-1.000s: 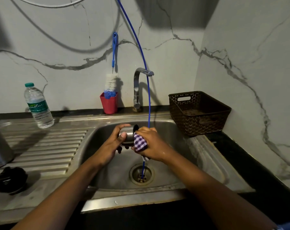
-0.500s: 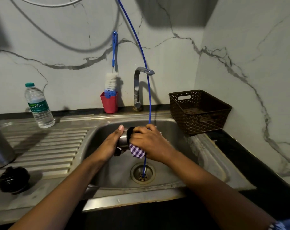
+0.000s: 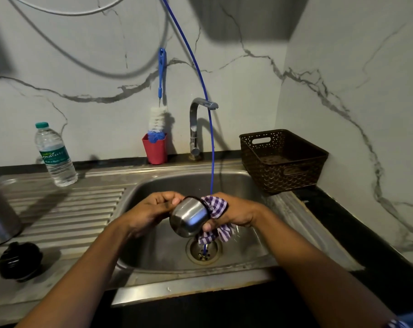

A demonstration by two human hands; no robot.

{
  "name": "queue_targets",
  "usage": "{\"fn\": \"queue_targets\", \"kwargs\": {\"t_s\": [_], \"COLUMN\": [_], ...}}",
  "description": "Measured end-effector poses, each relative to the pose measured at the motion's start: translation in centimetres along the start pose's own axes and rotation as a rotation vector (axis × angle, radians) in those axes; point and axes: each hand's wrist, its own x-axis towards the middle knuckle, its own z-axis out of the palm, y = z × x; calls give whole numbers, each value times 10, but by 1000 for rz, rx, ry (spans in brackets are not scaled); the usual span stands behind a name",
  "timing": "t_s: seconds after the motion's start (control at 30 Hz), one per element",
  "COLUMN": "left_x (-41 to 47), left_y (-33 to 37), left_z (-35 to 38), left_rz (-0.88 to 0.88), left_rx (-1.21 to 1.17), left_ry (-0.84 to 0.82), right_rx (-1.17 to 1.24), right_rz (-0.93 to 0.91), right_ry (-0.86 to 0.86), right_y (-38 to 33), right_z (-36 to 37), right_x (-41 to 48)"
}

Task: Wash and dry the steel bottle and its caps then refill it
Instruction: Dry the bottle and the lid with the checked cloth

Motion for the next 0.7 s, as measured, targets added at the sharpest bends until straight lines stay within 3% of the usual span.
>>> {"fn": "queue_targets", "kwargs": {"t_s": [0.1, 0.23, 0.3, 0.37, 0.43, 0.5, 0.57, 0.67, 0.7], "left_x": [0, 7, 11, 12, 12, 12, 11, 9, 10], "left_y": [-5, -14, -19, -21, -17, -16, -12, -10, -10], "left_z": [3, 7, 3, 0, 1, 5, 10, 11, 11], "left_rz": [14, 62, 75, 83, 77, 83, 117, 173, 176], "left_rx": [-129, -137, -126, -119, -103, -55, -18, 60, 79], "left_ry": [53, 215, 313, 390, 438, 440, 444, 422, 415], "right_rx": [221, 378, 295, -62, -649, -967, -856, -139, -54], "right_rz": [17, 58, 56, -6, -85, -170, -187, 15, 42], "right_ry": [110, 580, 746, 711, 565, 599, 704, 637, 609], "right_y": [5, 12, 7, -1, 1, 8, 13, 9, 10], "right_z": [-5, -13, -6, 11, 27, 35, 33, 23, 21], "right_x": [-2, 8, 14, 17, 23, 33, 38, 33, 31]}}
